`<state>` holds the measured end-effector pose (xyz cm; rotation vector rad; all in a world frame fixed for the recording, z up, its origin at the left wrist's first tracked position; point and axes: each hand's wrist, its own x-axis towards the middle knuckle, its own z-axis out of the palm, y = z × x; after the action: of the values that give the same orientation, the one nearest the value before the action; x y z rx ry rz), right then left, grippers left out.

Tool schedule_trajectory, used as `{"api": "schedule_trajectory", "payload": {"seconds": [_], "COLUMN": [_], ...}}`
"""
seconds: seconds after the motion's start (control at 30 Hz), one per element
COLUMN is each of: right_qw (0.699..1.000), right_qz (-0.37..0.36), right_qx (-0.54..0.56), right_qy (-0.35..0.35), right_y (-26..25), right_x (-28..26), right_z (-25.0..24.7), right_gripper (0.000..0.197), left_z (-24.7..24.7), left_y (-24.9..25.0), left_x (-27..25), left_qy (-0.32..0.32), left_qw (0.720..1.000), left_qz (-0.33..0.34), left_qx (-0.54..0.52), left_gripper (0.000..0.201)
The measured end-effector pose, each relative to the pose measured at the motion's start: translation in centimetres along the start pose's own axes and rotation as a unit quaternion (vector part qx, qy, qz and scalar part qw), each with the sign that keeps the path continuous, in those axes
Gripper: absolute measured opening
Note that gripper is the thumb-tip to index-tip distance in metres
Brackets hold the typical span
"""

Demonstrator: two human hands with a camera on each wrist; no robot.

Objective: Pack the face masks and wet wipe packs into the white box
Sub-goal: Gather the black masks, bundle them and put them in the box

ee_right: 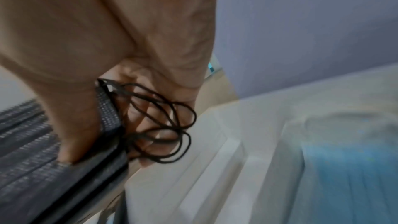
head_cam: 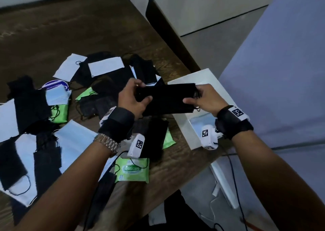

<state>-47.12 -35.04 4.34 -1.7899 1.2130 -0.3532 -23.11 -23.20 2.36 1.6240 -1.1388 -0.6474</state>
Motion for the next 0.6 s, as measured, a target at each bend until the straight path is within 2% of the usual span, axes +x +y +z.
{"api": "schedule_trajectory", "payload": {"seconds": [0.07,0.13,0.17,0.23,0.33,0.37,0.47,0.53,0.57,0.6], "right_qw": [0.999,0.992,0.987,0.977,0.954,0.945,0.933,0.918,0.907,0.900], "right_qz": [0.022,0.051,0.064,0.062,0.060,0.070,0.089,0.088,0.085,0.091], "right_qx": [-0.026,-0.088,-0.121,-0.184,-0.293,-0.318,-0.345,-0.377,-0.398,-0.408], "right_qy": [0.038,0.070,0.080,0.088,0.020,-0.009,-0.055,-0.091,-0.106,-0.120], "right_y": [1.2,2.6,3.1,4.1,5.5,5.9,7.7,8.8,9.2,9.7], "right_x": [1.7,3.7,4.6,6.2,8.6,9.3,11.0,11.9,12.0,12.2], "right_z": [-3.1,-5.6,-6.7,-8.1,-8.6,-8.4,-7.3,-6.2,-5.7,-5.3], "right_gripper": [0.025,0.038,0.047,0.045,0.017,0.014,0.013,0.019,0.024,0.026], "left_z": [3.2,6.5,8.2,11.7,15.9,17.1,19.6,21.5,22.6,23.9], "left_y": [1.8,3.2,3.7,4.2,3.7,3.2,2.3,0.2,-1.9,-4.6], "left_x": [1.8,3.7,4.8,6.9,9.6,10.3,11.6,12.1,12.4,12.6], "left_qy": [-0.034,-0.083,-0.119,-0.214,-0.330,-0.354,-0.402,-0.430,-0.433,-0.434], "left_qw": [0.998,0.988,0.977,0.936,0.839,0.813,0.763,0.710,0.692,0.689], "left_qz": [0.018,0.042,0.063,0.090,0.043,0.032,0.002,-0.044,-0.076,-0.104], "left_qx": [0.052,0.125,0.164,0.264,0.431,0.460,0.506,0.556,0.572,0.571], "left_gripper": [0.051,0.055,0.050,0.031,0.019,0.019,0.012,0.021,0.032,0.046]}}
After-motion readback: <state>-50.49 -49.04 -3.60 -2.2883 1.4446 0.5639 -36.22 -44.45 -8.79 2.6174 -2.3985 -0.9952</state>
